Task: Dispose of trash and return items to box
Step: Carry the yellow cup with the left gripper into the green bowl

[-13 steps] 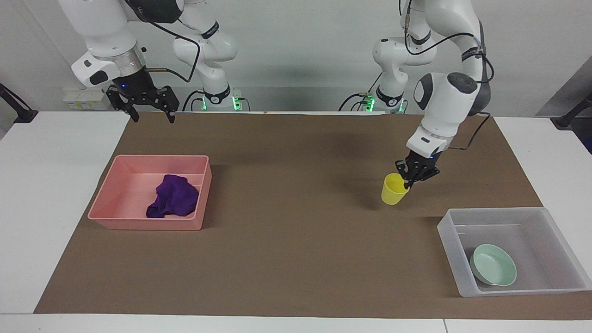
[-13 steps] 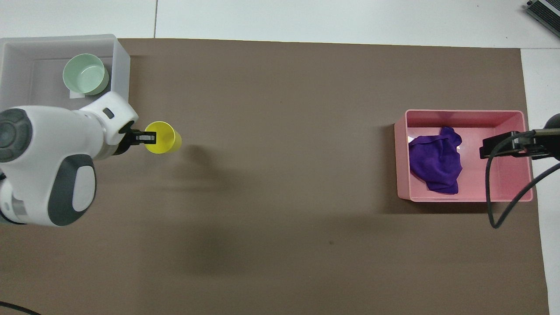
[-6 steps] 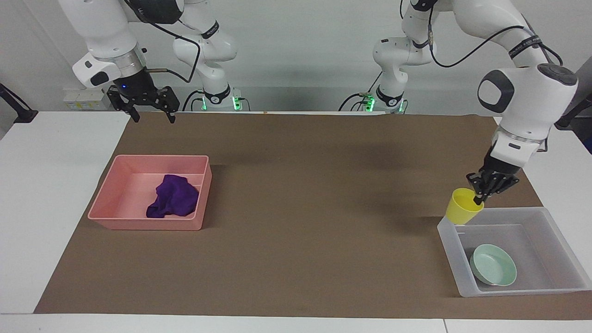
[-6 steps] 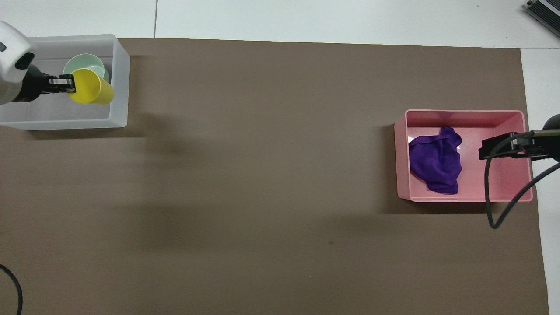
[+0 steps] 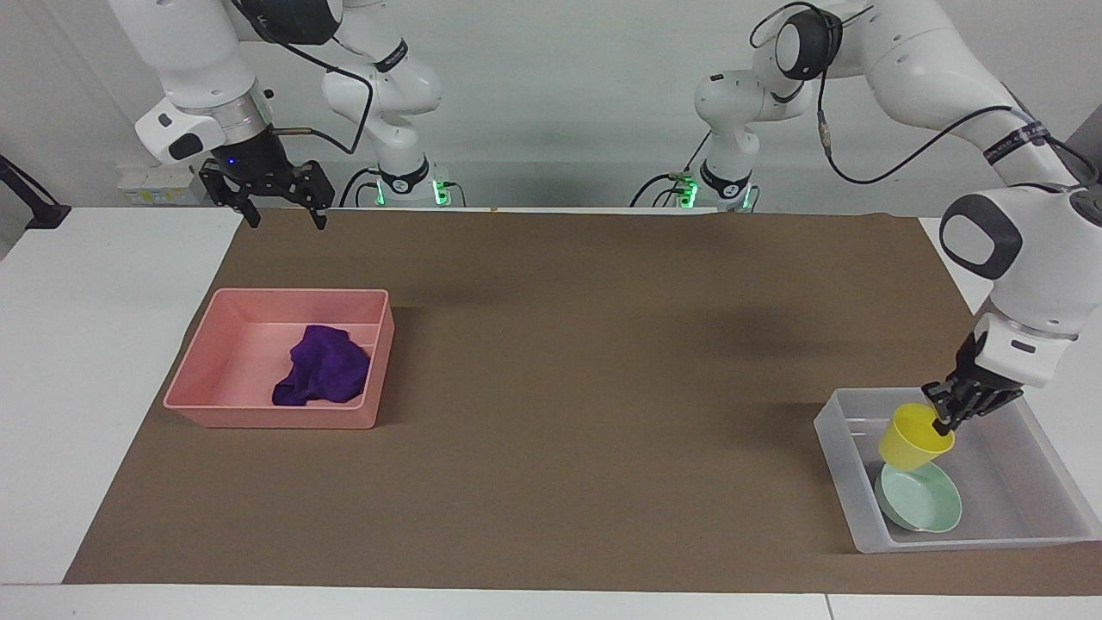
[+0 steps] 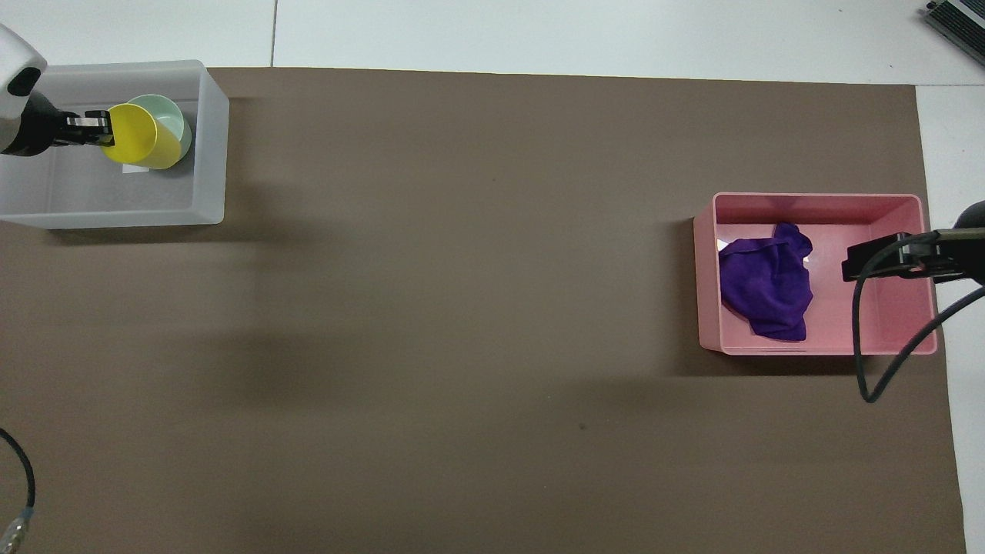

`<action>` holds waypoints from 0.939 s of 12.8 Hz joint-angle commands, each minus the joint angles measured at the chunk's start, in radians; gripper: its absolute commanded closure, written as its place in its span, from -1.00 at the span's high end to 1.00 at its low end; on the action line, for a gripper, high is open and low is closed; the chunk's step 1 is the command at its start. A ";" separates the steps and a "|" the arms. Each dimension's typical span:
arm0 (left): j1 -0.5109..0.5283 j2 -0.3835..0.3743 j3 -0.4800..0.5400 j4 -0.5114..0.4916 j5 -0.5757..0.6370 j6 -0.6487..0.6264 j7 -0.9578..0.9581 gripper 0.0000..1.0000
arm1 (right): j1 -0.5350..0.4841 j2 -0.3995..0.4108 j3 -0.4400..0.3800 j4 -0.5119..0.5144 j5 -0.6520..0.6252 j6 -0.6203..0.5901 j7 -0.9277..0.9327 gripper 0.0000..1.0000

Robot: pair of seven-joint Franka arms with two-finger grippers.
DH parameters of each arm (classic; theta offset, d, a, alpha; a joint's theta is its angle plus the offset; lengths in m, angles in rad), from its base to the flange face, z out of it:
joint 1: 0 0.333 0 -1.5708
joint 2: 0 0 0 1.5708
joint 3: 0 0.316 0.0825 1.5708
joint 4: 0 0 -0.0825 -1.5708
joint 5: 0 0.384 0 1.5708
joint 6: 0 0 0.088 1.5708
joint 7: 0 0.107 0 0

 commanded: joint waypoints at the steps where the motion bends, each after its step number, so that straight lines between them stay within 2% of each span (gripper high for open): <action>1: 0.039 0.107 0.001 0.119 -0.002 -0.018 0.048 -1.00 | -0.005 -0.018 0.004 -0.017 -0.005 -0.012 -0.017 1.00; 6: 0.056 0.114 0.010 0.020 -0.091 0.113 0.048 -1.00 | -0.005 -0.020 0.004 -0.022 -0.005 -0.012 -0.018 1.00; 8: 0.053 0.111 0.010 0.001 -0.091 0.121 0.054 -1.00 | -0.005 -0.021 0.004 -0.025 -0.005 -0.012 -0.018 1.00; 10: 0.051 0.095 0.010 -0.064 -0.094 0.172 0.095 -1.00 | -0.005 -0.021 0.004 -0.025 -0.005 -0.012 -0.018 1.00; 11: 0.051 0.085 0.010 -0.088 -0.091 0.176 0.099 -0.95 | -0.005 -0.021 0.004 -0.025 -0.005 -0.012 -0.018 1.00; 12: 0.051 0.084 0.010 -0.086 -0.085 0.170 0.102 -0.69 | -0.005 -0.021 0.004 -0.025 -0.005 -0.010 -0.018 1.00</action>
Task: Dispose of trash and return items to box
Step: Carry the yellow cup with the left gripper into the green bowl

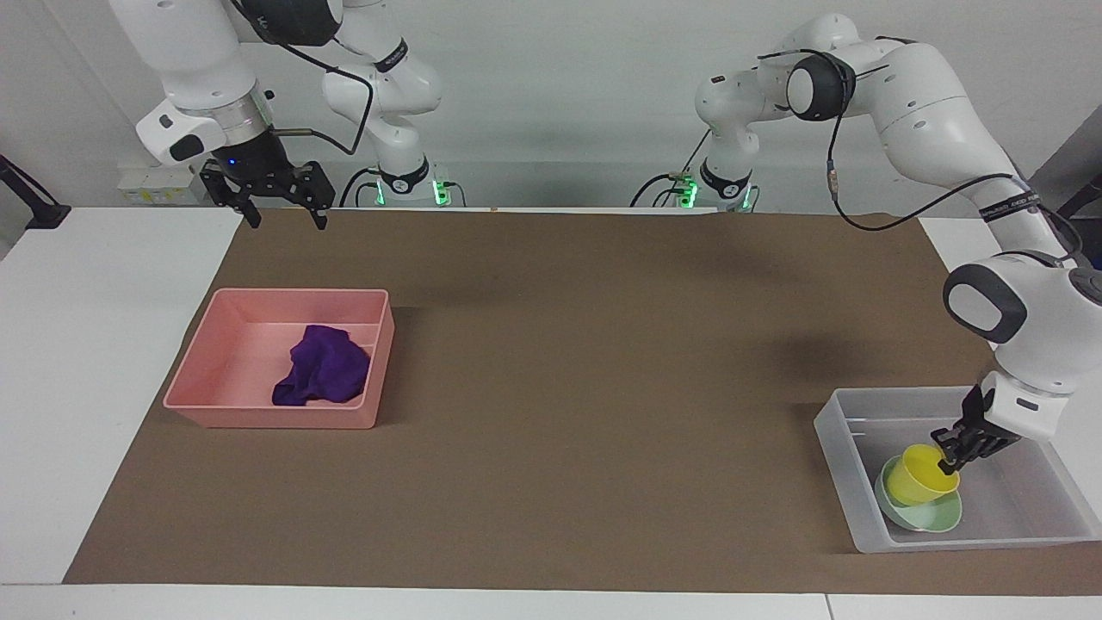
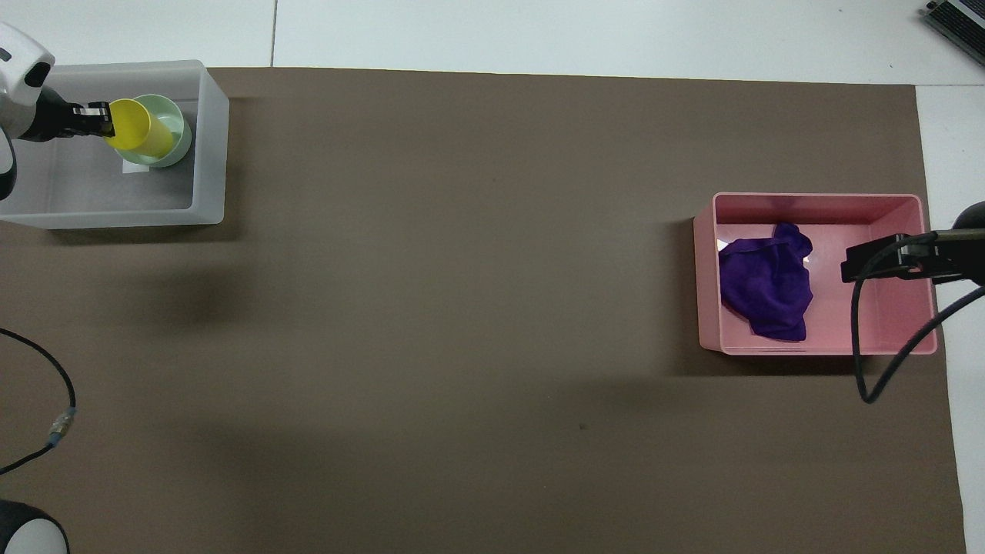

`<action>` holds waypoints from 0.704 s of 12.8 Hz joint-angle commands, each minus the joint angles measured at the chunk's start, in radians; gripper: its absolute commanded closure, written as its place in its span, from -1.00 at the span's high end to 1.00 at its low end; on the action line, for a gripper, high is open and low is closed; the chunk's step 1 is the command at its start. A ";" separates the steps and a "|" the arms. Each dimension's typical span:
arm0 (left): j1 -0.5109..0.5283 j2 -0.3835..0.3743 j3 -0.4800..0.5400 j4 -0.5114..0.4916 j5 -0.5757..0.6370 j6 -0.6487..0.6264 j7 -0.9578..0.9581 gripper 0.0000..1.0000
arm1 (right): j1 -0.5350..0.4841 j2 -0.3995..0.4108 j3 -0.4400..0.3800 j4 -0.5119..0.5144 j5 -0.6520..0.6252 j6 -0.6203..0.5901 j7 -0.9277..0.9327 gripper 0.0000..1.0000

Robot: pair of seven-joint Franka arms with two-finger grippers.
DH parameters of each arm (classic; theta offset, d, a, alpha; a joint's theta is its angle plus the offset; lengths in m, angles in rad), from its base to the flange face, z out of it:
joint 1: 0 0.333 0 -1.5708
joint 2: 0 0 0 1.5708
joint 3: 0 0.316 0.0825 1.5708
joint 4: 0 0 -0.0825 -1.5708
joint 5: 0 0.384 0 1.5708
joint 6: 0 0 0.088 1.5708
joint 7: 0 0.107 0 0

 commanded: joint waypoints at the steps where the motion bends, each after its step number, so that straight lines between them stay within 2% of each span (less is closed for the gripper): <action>1: -0.009 -0.037 0.007 -0.049 -0.007 0.019 0.031 -0.27 | -0.005 -0.021 0.004 -0.021 -0.005 -0.010 -0.018 1.00; 2: -0.012 -0.037 0.007 -0.044 -0.005 0.020 0.031 0.51 | -0.005 -0.021 0.004 -0.021 -0.005 -0.010 -0.018 1.00; 3: -0.014 -0.037 0.007 -0.037 -0.005 0.020 0.034 1.00 | -0.005 -0.021 0.004 -0.021 -0.005 -0.010 -0.018 1.00; 5: -0.020 -0.064 0.007 -0.032 -0.005 0.023 0.100 1.00 | -0.007 -0.021 0.003 -0.019 -0.005 -0.010 -0.017 1.00; 7: -0.040 -0.125 0.007 -0.050 -0.007 0.011 0.186 1.00 | -0.007 -0.015 0.003 -0.007 -0.005 -0.010 -0.017 1.00; 9: -0.072 -0.207 0.010 -0.084 -0.005 -0.056 0.202 1.00 | -0.007 -0.012 0.003 0.002 -0.008 -0.009 -0.018 1.00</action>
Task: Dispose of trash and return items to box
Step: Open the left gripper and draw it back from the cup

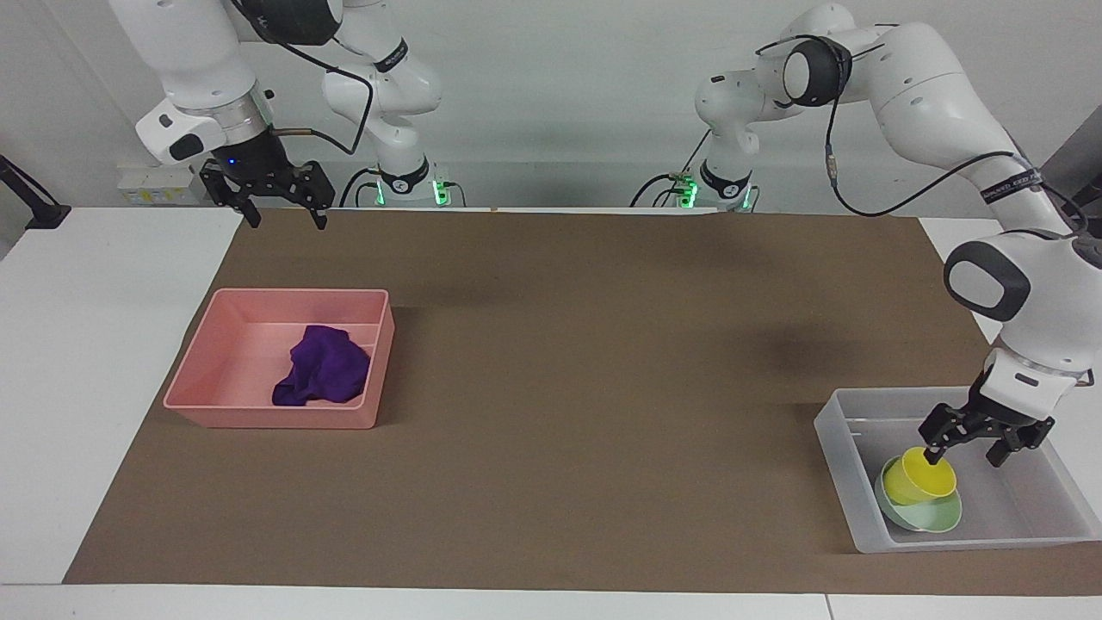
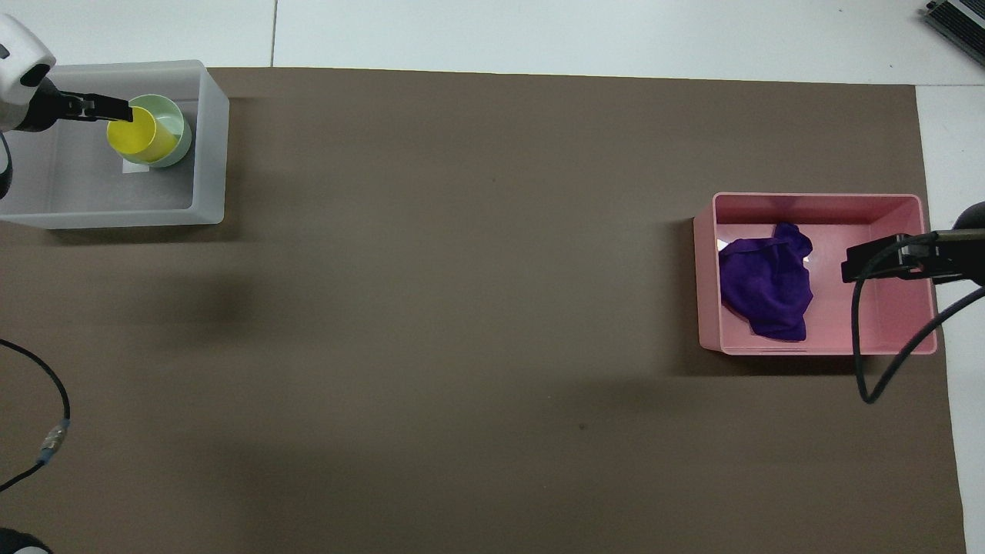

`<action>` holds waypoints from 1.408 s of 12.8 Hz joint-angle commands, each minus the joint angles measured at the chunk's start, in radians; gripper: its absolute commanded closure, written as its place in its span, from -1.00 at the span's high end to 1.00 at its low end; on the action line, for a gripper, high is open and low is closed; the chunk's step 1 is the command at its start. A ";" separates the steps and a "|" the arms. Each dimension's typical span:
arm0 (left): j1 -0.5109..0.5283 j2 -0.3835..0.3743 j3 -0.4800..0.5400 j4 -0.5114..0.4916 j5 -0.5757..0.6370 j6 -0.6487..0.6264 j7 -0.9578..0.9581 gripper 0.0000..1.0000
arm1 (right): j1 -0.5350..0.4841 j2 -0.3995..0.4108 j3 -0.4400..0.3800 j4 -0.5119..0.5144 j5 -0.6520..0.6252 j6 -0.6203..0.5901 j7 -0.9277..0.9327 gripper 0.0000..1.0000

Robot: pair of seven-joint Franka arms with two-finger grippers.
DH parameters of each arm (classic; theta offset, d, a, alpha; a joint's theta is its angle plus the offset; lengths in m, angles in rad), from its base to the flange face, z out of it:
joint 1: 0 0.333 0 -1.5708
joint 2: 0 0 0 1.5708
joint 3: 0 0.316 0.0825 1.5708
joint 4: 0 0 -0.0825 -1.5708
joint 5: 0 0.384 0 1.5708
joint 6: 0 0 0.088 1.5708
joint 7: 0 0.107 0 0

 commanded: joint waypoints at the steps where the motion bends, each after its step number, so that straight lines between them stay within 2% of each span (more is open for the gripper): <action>1: -0.061 -0.143 0.019 -0.093 -0.004 -0.093 0.036 1.00 | -0.008 -0.001 0.003 0.019 0.006 -0.013 -0.018 1.00; 2: -0.072 -0.186 0.018 -0.113 0.016 -0.138 0.036 1.00 | -0.013 0.012 0.003 0.061 0.003 -0.029 -0.017 1.00; 5: -0.136 -0.295 0.016 -0.140 0.136 -0.293 0.034 1.00 | -0.016 0.026 0.000 0.073 0.030 -0.033 0.027 1.00; 6: -0.152 -0.337 0.016 -0.165 0.137 -0.334 0.031 1.00 | -0.011 0.020 0.000 0.062 0.027 -0.024 0.035 1.00; 9: -0.153 -0.524 0.008 -0.315 0.138 -0.380 0.025 1.00 | -0.005 0.013 0.000 0.043 0.018 -0.013 0.025 1.00; 10: -0.150 -0.546 0.007 -0.311 0.138 -0.417 0.023 1.00 | -0.005 0.013 0.001 0.043 0.012 -0.013 0.023 1.00; 14: -0.127 -0.542 -0.022 -0.228 0.128 -0.532 -0.024 1.00 | -0.005 0.009 0.001 0.036 0.014 -0.013 0.026 1.00; 18: -0.121 -0.569 -0.033 -0.237 0.130 -0.589 -0.065 1.00 | -0.005 0.009 0.001 0.034 0.015 -0.013 0.025 1.00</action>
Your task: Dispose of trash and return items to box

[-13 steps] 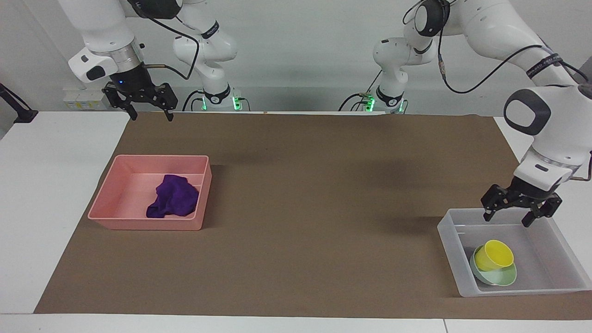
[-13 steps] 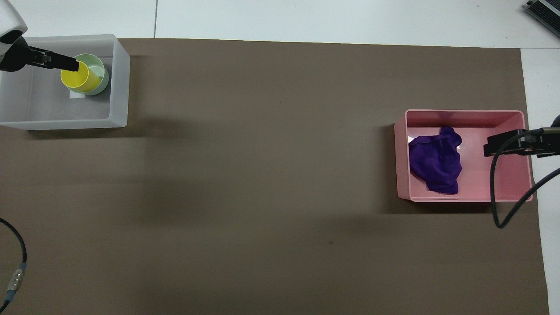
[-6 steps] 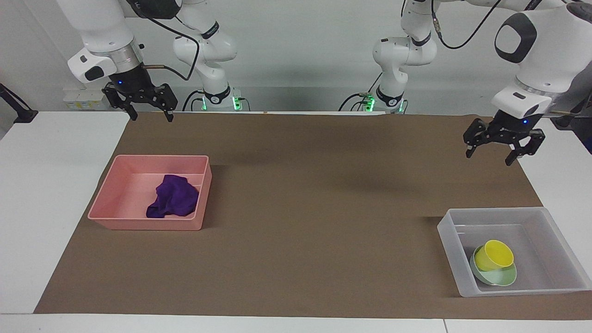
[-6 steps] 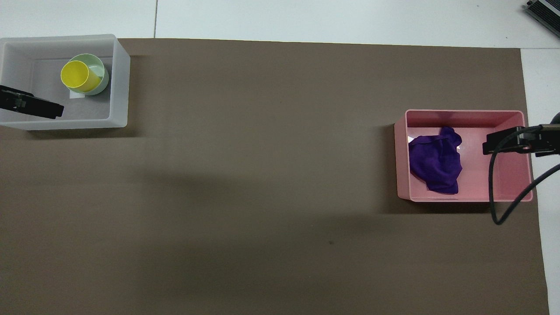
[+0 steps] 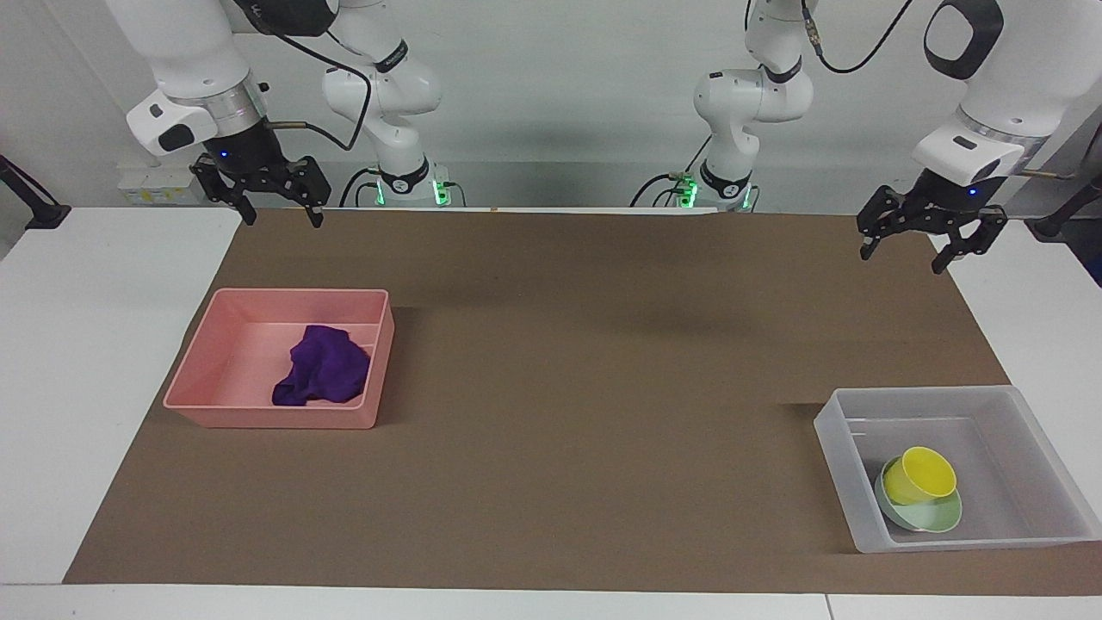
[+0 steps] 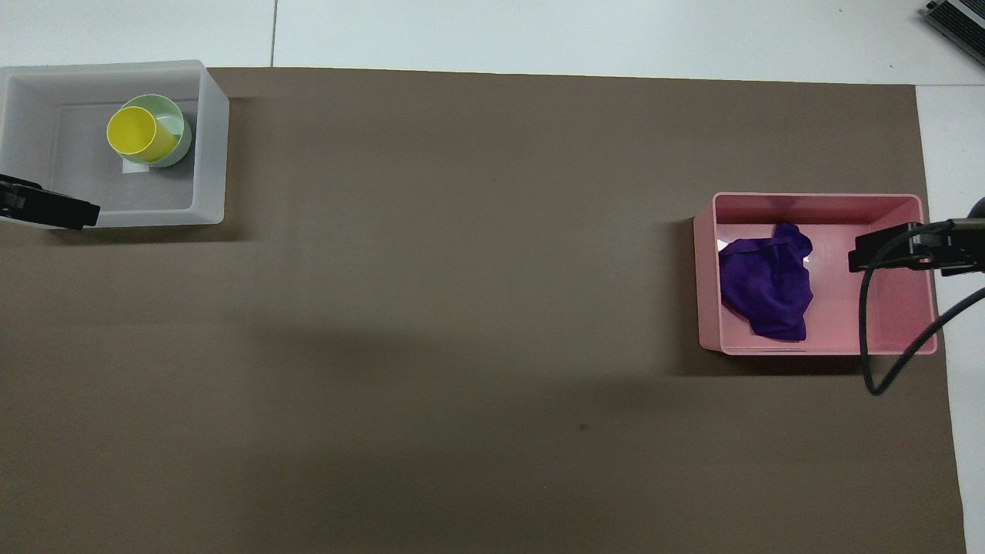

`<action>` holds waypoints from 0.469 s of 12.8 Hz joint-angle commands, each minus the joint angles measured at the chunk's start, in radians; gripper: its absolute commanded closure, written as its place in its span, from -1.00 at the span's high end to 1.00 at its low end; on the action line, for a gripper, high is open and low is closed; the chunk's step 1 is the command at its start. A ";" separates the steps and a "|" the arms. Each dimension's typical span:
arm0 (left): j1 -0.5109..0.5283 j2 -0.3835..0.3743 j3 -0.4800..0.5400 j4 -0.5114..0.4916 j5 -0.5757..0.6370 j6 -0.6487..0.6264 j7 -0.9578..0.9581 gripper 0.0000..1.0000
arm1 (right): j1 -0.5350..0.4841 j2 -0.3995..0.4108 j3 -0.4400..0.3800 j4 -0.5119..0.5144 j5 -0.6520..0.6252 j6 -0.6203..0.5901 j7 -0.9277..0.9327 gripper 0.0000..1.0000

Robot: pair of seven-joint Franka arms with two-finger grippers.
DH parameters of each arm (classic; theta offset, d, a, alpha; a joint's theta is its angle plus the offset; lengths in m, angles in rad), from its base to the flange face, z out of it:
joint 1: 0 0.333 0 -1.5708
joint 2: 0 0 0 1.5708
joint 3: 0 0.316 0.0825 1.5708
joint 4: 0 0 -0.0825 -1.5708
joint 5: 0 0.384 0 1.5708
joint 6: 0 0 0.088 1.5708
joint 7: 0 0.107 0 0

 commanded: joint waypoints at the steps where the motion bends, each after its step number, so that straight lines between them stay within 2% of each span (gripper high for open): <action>1: 0.017 -0.041 -0.020 -0.015 0.013 -0.037 -0.036 1.00 | -0.003 0.000 0.002 -0.001 0.008 -0.012 0.006 1.00; 6: 0.017 -0.055 -0.020 -0.027 0.021 -0.061 -0.106 1.00 | -0.003 -0.005 0.002 -0.007 0.008 -0.011 0.006 1.00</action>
